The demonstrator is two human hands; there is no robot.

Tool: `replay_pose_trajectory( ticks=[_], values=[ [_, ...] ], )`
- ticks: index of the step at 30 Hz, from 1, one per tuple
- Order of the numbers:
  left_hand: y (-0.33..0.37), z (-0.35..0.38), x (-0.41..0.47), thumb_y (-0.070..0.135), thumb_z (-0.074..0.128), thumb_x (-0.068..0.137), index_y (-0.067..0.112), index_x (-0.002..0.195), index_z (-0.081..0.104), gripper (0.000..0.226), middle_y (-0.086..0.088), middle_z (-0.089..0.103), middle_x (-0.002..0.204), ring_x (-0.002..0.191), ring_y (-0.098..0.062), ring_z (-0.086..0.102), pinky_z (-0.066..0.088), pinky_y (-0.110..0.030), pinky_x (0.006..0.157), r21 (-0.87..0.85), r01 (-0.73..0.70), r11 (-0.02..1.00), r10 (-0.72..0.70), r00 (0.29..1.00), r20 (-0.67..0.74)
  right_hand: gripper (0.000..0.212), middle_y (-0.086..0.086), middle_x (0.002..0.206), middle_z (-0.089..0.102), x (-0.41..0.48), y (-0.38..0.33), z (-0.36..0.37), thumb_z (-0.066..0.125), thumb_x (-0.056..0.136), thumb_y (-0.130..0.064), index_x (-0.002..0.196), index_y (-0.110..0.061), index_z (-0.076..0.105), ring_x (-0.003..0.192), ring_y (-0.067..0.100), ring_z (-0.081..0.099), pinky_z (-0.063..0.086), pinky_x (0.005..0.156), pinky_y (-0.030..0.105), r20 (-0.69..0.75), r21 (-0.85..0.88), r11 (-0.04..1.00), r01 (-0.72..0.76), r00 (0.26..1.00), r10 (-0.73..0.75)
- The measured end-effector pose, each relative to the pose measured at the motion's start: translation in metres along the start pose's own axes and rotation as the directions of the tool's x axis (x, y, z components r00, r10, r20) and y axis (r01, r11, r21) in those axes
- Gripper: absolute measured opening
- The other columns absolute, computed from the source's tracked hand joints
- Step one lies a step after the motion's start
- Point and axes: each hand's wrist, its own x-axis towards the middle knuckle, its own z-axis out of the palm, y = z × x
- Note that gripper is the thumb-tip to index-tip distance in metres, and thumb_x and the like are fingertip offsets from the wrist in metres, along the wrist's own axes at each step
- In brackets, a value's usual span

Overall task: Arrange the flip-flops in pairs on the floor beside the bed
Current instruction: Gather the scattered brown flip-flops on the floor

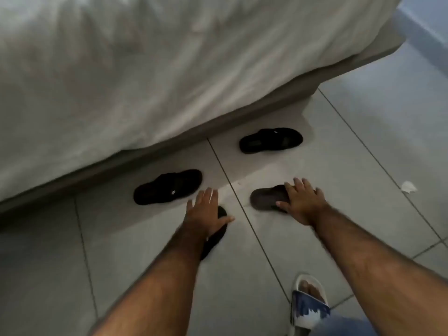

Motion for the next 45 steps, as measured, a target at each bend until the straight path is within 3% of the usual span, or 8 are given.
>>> replay_pose_trajectory(
  ticks=[14,18,21,24,27,30,37,45],
  values=[
    [-0.057,0.150,0.067,0.060,0.025,0.100,0.023,0.161,-0.008,0.078,-0.007,-0.013,0.170,0.156,-0.031,-0.002,0.014,-0.058,0.122,0.139,0.151,0.979,-0.148,0.989,-0.030,0.108,0.011,0.168,-0.017,0.095,-0.013,0.148,0.041,0.081,-0.083,0.161,-0.024,-0.001,0.156,0.031,-0.008,0.008,0.123,0.053,0.106,0.029,0.998,-0.059,0.993,0.056],
    [-0.066,0.118,0.080,0.062,0.031,0.098,0.021,0.156,0.029,0.071,-0.008,0.025,0.165,0.148,-0.028,0.028,0.030,-0.052,0.115,0.060,0.166,0.984,-0.138,0.936,-0.325,0.109,0.013,0.168,-0.012,0.103,-0.015,0.146,0.048,0.080,-0.080,0.161,-0.022,0.003,0.156,0.032,-0.003,0.009,0.123,0.051,0.072,0.039,0.998,-0.057,0.996,0.055],
    [-0.087,0.085,0.098,0.057,0.050,0.092,0.013,0.157,0.030,0.081,-0.018,0.024,0.164,0.147,-0.038,0.029,0.027,-0.056,0.114,0.002,0.260,0.966,-0.221,0.827,-0.516,0.094,0.015,0.168,0.010,0.104,-0.006,0.136,0.053,0.086,-0.068,0.158,-0.017,0.021,0.155,0.033,0.008,0.013,0.125,0.050,-0.128,-0.006,1.000,-0.012,0.992,0.011],
    [-0.114,0.066,0.121,0.065,0.048,0.091,0.011,0.161,0.009,0.097,-0.022,0.008,0.167,0.153,-0.039,0.012,0.014,-0.061,0.119,-0.221,0.442,0.869,-0.494,0.773,-0.397,0.090,0.019,0.162,0.024,0.103,0.012,0.128,0.067,0.081,-0.057,0.153,-0.015,0.032,0.153,0.038,0.015,0.018,0.122,0.053,-0.342,-0.017,0.994,-0.108,0.935,0.096],
    [-0.129,0.062,0.137,0.069,0.040,0.093,0.012,0.161,0.006,0.095,-0.018,0.005,0.168,0.154,-0.037,0.009,0.012,-0.061,0.122,-0.356,0.517,0.779,-0.597,0.784,-0.168,0.106,0.018,0.164,0.019,0.107,0.031,0.128,0.074,0.073,-0.060,0.156,-0.017,0.025,0.154,0.037,0.012,0.019,0.122,0.053,-0.194,0.180,0.940,-0.288,0.927,0.321],
    [-0.125,0.069,0.143,0.058,0.032,0.101,0.013,0.160,0.015,0.077,-0.014,0.005,0.169,0.154,-0.034,0.010,0.010,-0.059,0.122,-0.311,0.487,0.816,-0.551,0.817,-0.168,0.117,0.017,0.160,0.025,0.114,0.044,0.128,0.077,0.071,-0.061,0.160,-0.018,0.015,0.150,0.037,0.023,0.031,0.118,0.054,0.031,0.434,0.835,-0.339,0.932,0.362],
    [-0.069,0.077,0.152,0.048,0.031,0.104,0.016,0.156,0.027,0.061,-0.011,0.008,0.169,0.154,-0.032,0.012,0.013,-0.057,0.122,-0.161,0.267,0.950,-0.294,0.939,-0.178,0.119,0.023,0.155,0.035,0.133,0.033,0.120,0.063,0.075,-0.075,0.159,-0.007,0.013,0.138,0.042,0.044,0.043,0.107,0.052,0.038,0.380,0.796,-0.472,0.867,0.496],
    [0.023,0.119,0.148,0.058,0.030,0.100,0.023,0.161,0.013,0.072,-0.004,-0.006,0.170,0.157,-0.027,-0.003,-0.003,-0.055,0.124,0.017,-0.092,0.996,0.093,0.995,-0.039,0.073,0.017,0.122,0.068,0.156,0.036,0.106,0.057,0.086,-0.067,0.126,-0.006,0.063,0.114,0.035,0.064,0.050,0.091,0.038,-0.024,0.248,0.847,-0.469,0.872,0.490]
  ],
)
